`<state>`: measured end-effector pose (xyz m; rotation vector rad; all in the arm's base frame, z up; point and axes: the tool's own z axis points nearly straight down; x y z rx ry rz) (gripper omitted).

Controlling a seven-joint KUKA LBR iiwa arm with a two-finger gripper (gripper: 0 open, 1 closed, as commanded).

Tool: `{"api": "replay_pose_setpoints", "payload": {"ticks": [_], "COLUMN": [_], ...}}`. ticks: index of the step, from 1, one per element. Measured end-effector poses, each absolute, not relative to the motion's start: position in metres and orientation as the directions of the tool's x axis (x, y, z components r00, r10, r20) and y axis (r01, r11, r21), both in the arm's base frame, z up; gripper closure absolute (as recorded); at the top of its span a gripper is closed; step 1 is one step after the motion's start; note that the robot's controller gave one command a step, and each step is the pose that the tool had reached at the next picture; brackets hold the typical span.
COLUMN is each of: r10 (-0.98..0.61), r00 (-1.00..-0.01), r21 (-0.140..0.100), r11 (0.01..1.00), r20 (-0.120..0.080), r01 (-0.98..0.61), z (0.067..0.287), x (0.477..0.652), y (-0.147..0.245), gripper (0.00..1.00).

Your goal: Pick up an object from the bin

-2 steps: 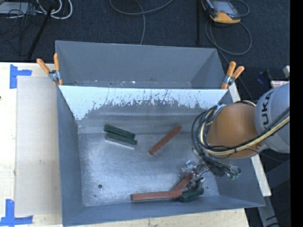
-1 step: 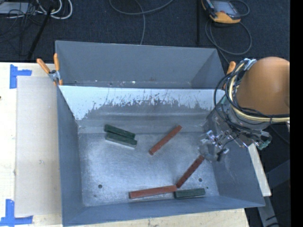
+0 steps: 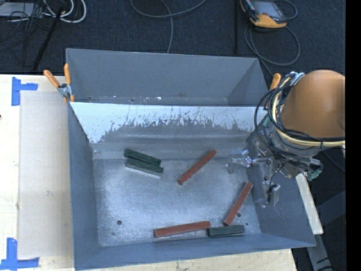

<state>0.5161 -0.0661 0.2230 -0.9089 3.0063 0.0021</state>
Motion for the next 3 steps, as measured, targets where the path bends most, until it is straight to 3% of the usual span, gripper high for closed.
{"api": "replay_pose_setpoints", "payload": {"ticks": [1,2,3], "r10": [-0.747,-0.747,-0.722], "r00": [-0.665,-0.665,-0.692], "r21": [0.006,0.002,-0.007], "r11": [0.665,0.665,0.692], "r20": [0.003,0.000,-0.007], "r01": [-0.747,-0.747,-0.722], "z": [0.070,0.074,0.207], "x": [0.504,0.506,0.558], "y": [-0.077,-0.077,-0.074], "gripper": [0.00,1.00,1.00]}}
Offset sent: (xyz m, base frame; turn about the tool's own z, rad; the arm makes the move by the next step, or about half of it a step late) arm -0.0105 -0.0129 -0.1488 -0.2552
